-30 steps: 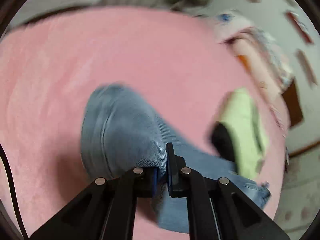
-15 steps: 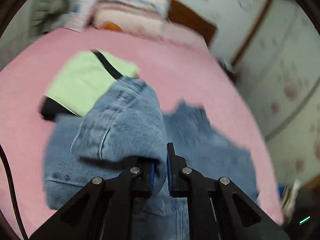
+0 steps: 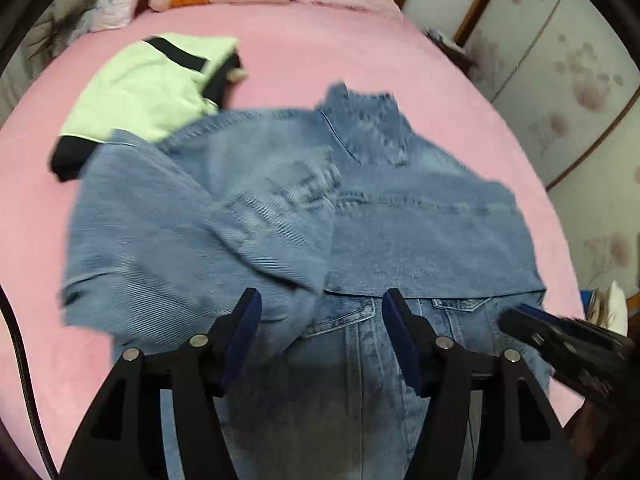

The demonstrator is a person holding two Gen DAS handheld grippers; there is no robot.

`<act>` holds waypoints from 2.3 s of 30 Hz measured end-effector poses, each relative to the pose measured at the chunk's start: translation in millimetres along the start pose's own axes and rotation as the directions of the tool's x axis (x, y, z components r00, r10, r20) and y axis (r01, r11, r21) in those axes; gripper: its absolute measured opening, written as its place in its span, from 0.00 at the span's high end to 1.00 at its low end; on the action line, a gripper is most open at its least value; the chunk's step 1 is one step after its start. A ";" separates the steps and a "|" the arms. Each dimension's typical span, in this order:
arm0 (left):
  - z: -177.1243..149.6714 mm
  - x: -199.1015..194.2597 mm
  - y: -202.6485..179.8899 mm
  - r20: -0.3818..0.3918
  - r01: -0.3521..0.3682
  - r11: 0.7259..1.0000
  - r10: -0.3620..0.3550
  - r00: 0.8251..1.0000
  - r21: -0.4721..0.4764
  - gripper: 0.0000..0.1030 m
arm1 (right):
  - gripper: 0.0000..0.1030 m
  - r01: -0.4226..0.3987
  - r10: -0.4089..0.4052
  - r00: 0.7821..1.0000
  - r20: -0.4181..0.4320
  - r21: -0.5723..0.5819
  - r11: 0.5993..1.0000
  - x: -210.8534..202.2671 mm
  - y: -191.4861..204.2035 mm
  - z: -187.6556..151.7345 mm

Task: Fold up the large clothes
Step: 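Fold the gripped sleeve across the jacket front toward the right tool, then release the sleeve with the left tool while the right tool grasps the cuff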

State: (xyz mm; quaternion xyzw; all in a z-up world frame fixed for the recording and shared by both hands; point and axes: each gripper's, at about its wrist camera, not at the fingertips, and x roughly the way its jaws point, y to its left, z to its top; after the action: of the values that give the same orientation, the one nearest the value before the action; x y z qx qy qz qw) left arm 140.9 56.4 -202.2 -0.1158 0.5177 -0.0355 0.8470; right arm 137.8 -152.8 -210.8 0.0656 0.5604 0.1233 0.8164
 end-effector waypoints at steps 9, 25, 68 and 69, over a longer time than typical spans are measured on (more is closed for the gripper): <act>-25.0 -56.0 80.8 0.022 -0.168 0.973 0.173 0.985 -0.157 0.34 | 0.45 -0.102 0.112 0.993 0.042 -0.182 0.978 10.1 79.2 32.4; -30.0 30.4 165.5 -0.083 -0.237 0.938 0.224 0.971 -0.251 0.34 | 0.44 0.090 -0.127 0.991 -0.047 -0.471 0.877 124.6 173.2 33.0; 10.8 13.1 163.6 -0.124 0.098 0.980 -0.120 0.985 -0.175 0.42 | 0.50 -0.155 0.147 0.972 -0.182 -0.034 0.987 141.5 -87.2 115.0; 12.3 15.2 163.8 -0.124 0.121 0.974 -0.146 0.981 -0.190 0.42 | 0.50 -0.171 0.163 0.970 -0.182 -0.030 0.985 144.2 -89.4 115.6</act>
State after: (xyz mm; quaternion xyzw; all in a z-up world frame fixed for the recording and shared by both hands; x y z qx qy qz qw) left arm 148.9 214.6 -248.2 -0.2246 0.5669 -0.0529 0.7908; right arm 306.1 -195.5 -320.4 0.0824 0.6209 0.2096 0.7509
